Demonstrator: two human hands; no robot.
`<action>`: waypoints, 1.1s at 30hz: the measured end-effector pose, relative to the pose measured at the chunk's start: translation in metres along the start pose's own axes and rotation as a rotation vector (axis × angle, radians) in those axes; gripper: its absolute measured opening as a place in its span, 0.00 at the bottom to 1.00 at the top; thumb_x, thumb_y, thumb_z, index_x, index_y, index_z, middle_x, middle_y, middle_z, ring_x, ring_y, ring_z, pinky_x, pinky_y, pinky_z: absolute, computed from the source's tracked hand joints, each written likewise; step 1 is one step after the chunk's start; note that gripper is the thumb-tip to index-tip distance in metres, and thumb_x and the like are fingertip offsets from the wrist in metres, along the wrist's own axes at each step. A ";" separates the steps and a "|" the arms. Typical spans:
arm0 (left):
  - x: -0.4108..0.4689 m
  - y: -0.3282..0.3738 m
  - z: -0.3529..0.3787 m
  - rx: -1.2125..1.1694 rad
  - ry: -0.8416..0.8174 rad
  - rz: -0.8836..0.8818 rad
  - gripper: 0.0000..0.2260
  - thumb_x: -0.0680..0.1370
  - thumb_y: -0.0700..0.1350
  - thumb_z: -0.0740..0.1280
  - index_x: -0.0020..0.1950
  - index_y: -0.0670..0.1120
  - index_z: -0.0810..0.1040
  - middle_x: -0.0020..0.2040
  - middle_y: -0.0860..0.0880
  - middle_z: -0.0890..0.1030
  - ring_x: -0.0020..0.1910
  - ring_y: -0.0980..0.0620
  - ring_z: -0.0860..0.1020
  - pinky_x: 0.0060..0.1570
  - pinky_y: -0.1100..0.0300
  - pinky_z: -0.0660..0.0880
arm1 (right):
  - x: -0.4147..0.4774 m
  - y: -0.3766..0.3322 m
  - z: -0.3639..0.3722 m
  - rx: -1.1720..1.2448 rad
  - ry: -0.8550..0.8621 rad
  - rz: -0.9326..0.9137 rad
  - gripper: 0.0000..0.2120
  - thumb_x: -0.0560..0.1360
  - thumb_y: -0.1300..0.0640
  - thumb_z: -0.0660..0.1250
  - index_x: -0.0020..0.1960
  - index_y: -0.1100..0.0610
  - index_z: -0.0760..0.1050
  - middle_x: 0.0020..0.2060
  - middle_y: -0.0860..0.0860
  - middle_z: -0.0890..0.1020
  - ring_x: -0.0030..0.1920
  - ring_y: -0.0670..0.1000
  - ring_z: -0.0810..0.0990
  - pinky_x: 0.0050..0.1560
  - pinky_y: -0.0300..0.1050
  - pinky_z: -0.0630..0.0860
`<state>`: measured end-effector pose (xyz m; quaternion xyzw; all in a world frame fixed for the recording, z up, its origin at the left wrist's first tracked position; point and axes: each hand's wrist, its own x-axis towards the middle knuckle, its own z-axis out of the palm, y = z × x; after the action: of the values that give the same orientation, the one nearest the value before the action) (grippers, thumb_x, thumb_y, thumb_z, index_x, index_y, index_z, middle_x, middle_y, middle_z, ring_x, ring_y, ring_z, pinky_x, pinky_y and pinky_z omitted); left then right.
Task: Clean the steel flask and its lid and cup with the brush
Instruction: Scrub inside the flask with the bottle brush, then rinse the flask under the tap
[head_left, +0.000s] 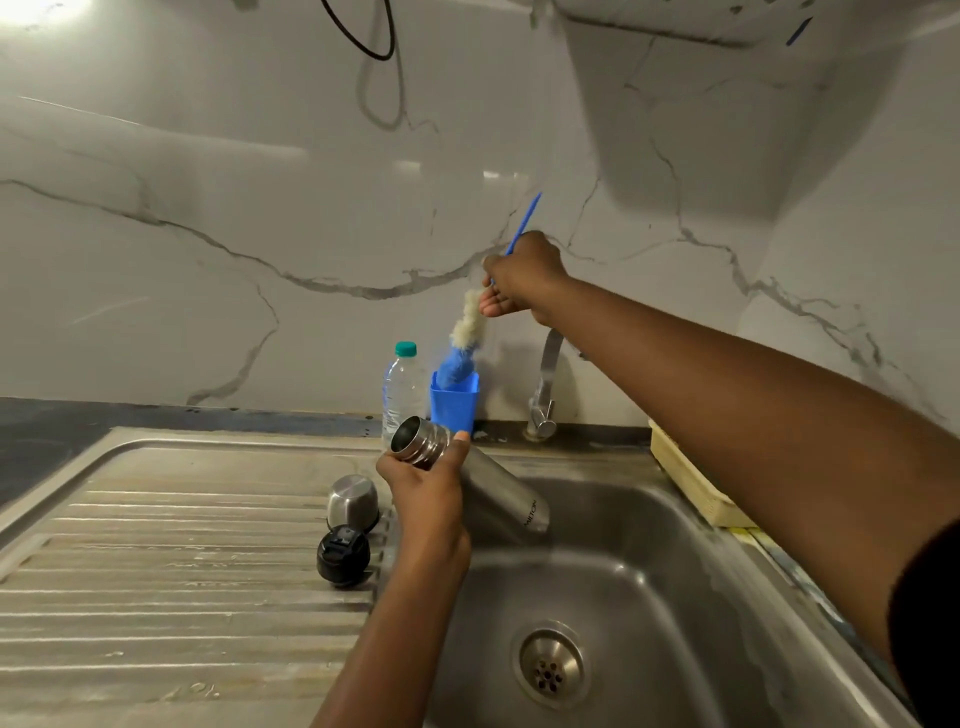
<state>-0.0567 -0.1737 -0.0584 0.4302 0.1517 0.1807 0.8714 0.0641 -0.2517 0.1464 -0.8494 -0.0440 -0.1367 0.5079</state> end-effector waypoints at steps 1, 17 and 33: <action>0.000 0.000 -0.001 0.000 0.004 -0.006 0.26 0.76 0.39 0.78 0.67 0.47 0.67 0.57 0.49 0.80 0.54 0.52 0.80 0.70 0.41 0.75 | 0.006 0.003 0.007 -0.013 -0.002 0.006 0.10 0.80 0.63 0.62 0.54 0.70 0.77 0.36 0.63 0.85 0.29 0.57 0.86 0.30 0.46 0.83; -0.007 0.000 0.003 -0.005 -0.021 -0.179 0.26 0.77 0.45 0.77 0.67 0.54 0.64 0.56 0.51 0.77 0.53 0.51 0.76 0.64 0.43 0.75 | 0.032 0.053 0.042 -0.004 -0.113 0.168 0.11 0.80 0.63 0.68 0.60 0.67 0.74 0.43 0.62 0.85 0.38 0.55 0.88 0.40 0.47 0.87; -0.021 -0.003 0.004 0.088 -0.150 -0.175 0.25 0.77 0.43 0.77 0.68 0.51 0.68 0.59 0.46 0.79 0.58 0.45 0.79 0.66 0.37 0.76 | -0.117 0.037 -0.079 0.018 -0.361 -0.140 0.08 0.78 0.63 0.73 0.55 0.65 0.82 0.43 0.62 0.87 0.43 0.57 0.88 0.47 0.47 0.86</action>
<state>-0.0733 -0.1876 -0.0562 0.4653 0.1308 0.0646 0.8730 -0.0547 -0.3312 0.1179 -0.8503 -0.1947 -0.0170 0.4887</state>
